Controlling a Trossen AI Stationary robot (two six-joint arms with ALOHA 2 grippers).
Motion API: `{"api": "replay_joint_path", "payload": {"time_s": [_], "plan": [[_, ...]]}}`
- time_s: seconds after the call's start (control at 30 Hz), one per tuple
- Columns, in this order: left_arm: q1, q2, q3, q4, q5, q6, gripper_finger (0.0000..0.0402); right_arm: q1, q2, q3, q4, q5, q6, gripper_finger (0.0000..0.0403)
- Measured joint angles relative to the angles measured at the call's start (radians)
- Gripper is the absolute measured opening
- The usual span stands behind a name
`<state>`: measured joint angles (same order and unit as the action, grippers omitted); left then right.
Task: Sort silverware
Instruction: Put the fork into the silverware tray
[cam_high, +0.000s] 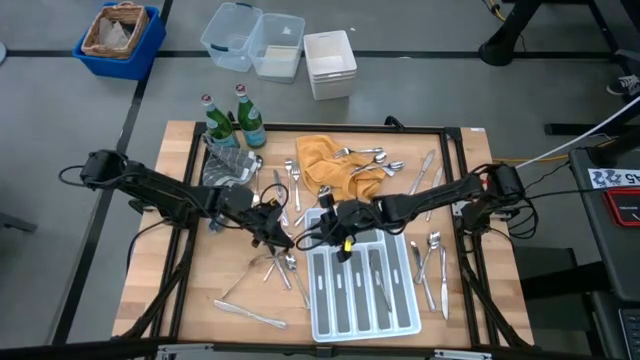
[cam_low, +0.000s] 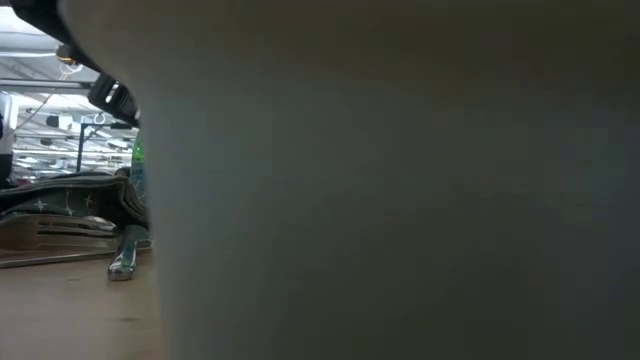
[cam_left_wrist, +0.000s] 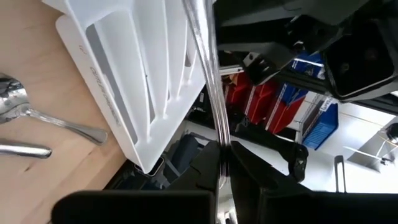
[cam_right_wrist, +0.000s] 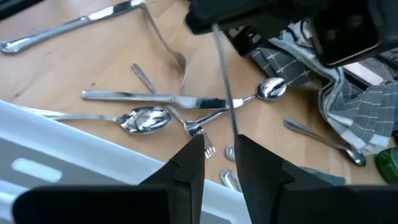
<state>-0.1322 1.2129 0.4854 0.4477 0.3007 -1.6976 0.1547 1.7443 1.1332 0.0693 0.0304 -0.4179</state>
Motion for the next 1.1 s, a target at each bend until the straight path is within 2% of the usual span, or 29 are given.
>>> {"api": "replay_joint_path", "payload": {"time_s": [0.43, 1.1], "plan": [[0.000, -0.002, 0.001, 0.013, 0.004, 0.022, 0.0014, 0.000, 0.007, -0.001, 0.100, 0.004, 0.000, 0.0092], [0.002, -0.002, 0.001, 0.017, 0.003, -0.009, 0.0014, 0.002, 0.007, -0.001, 0.093, 0.004, 0.000, 0.0092]]}}
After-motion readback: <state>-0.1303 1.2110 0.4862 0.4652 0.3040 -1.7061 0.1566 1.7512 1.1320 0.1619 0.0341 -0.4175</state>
